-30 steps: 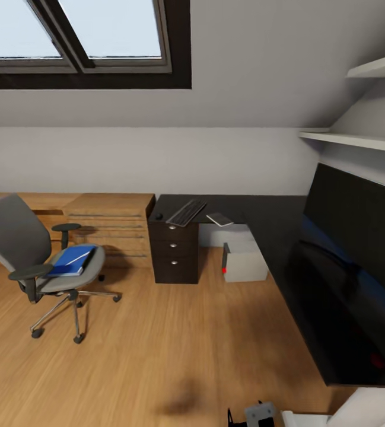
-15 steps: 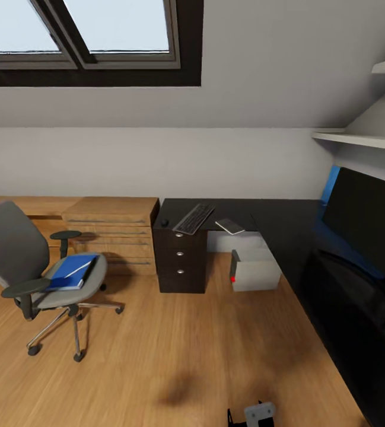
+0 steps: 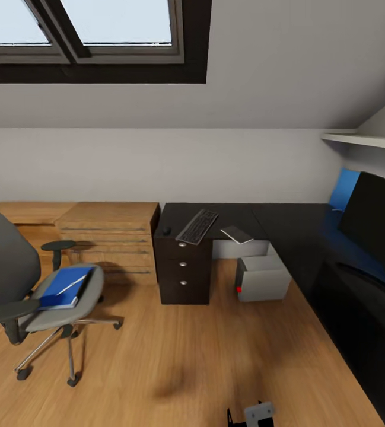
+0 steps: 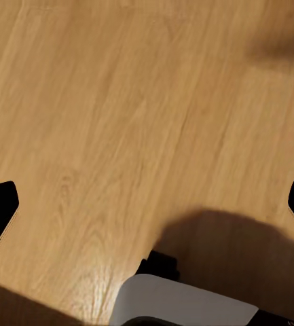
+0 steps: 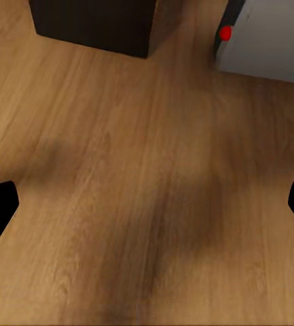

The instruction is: In the bedroom, organize the workspace by keeping the computer under the desk, ensuring the monitor is on the desk, placing the keyboard on the desk next to the monitor, placing the mouse on the desk next to the keyboard, moving the folder from the swivel chair onto the desk next to the mouse, stacking the notebook on top of the folder with the pen on top of the notebook, and positioning the swivel chair next to the desk.

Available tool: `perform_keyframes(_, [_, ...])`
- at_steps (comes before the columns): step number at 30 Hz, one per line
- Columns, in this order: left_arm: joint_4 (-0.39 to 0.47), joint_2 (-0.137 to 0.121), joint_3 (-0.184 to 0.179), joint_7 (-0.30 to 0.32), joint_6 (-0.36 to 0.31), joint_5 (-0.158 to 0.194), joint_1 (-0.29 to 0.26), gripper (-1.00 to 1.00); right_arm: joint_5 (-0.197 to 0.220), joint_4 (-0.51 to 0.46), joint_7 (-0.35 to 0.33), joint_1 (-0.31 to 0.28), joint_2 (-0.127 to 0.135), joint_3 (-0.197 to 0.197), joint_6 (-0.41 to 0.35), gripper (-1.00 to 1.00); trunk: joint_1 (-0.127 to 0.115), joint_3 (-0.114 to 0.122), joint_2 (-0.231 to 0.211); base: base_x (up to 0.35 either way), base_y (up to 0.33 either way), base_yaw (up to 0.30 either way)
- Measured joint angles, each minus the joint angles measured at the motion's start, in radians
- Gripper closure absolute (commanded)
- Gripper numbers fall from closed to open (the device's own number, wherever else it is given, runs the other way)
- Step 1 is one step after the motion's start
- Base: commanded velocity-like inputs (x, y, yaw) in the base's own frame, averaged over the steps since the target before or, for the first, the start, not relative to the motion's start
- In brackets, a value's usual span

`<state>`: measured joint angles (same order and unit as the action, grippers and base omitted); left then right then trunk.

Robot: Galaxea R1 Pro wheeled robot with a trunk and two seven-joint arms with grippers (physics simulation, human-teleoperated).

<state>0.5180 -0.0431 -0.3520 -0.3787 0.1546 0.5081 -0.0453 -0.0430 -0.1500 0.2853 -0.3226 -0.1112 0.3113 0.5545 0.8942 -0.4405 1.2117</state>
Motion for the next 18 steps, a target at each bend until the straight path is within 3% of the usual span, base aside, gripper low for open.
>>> perform_keyframes(10, [0.000,0.000,0.000,0.000,0.000,0.000,0.000,-1.00,0.000,0.000,0.000,0.000,-0.002,0.000,0.000,-1.00,0.000,0.002,0.000,0.319,0.132,-0.231])
perform_keyframes(18, [0.003,0.007,0.001,0.000,0.005,-0.002,0.000,-1.00,0.000,0.000,0.000,0.000,-0.002,0.001,0.000,-1.00,0.000,0.002,0.000,0.319,0.132,-0.048])
